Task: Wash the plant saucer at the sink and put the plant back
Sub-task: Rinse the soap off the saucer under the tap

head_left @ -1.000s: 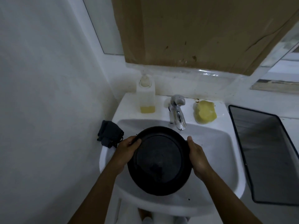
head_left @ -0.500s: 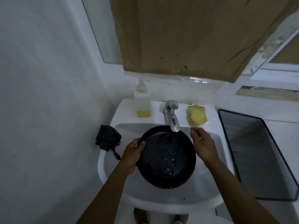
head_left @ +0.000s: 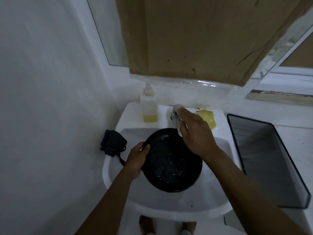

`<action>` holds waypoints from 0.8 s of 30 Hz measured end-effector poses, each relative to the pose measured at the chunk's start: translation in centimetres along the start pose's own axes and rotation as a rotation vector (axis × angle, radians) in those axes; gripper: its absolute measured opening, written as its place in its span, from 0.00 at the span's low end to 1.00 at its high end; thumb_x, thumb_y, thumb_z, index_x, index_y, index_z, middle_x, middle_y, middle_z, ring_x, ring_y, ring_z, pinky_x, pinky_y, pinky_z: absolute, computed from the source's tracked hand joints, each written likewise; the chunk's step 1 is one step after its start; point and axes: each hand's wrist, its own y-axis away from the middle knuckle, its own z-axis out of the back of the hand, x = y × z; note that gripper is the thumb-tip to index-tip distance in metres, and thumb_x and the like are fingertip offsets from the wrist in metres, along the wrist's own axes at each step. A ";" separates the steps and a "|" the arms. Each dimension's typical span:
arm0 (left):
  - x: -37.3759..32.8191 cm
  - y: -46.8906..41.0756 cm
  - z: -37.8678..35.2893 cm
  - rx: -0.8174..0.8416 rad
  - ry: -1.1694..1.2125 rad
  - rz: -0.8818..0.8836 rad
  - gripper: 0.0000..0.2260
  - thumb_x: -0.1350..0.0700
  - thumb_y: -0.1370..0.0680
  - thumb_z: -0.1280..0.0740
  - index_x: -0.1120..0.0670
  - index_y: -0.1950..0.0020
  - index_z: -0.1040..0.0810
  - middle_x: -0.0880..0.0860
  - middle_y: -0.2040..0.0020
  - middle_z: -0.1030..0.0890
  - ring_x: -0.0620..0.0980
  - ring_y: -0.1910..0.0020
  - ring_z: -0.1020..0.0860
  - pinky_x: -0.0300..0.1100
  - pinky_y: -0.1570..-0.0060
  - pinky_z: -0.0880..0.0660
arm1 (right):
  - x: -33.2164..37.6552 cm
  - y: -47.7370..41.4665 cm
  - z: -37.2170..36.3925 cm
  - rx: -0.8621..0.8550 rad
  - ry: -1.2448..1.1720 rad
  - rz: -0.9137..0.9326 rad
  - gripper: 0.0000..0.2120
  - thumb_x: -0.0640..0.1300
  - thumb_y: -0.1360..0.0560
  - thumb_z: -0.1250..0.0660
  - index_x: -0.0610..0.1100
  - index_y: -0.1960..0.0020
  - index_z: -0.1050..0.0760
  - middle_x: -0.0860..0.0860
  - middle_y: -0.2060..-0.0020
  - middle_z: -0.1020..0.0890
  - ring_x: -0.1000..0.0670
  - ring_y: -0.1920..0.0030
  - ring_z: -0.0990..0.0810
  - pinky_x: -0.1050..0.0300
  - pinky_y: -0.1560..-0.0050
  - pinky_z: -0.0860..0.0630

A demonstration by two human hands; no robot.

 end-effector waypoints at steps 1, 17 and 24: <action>0.0 0.0 0.1 -0.001 0.003 -0.001 0.07 0.50 0.20 0.34 0.47 0.43 0.19 0.52 0.47 0.16 0.51 0.50 0.17 0.44 0.58 0.19 | -0.1 0.6 -0.2 0.021 0.026 0.024 0.19 0.37 0.21 0.40 0.36 0.31 0.28 0.41 0.36 0.22 0.39 0.42 0.22 0.42 0.45 0.23; -1.0 1.3 2.2 -0.001 -0.105 0.046 0.07 0.46 0.20 0.35 0.42 0.44 0.21 0.49 0.44 0.19 0.50 0.47 0.19 0.43 0.63 0.19 | -2.4 11.9 -4.7 0.139 -0.742 -1.015 0.13 0.49 0.17 0.43 0.54 0.37 0.25 0.49 0.43 0.19 0.47 0.45 0.20 0.42 0.44 0.21; -1.0 2.6 3.2 0.000 -0.159 0.059 0.13 0.41 0.21 0.36 0.35 0.36 0.26 0.42 0.42 0.23 0.47 0.46 0.22 0.44 0.63 0.19 | -1.6 12.3 -5.3 0.158 -0.843 -1.080 0.13 0.46 0.17 0.43 0.56 0.41 0.22 0.51 0.46 0.18 0.45 0.48 0.18 0.44 0.55 0.16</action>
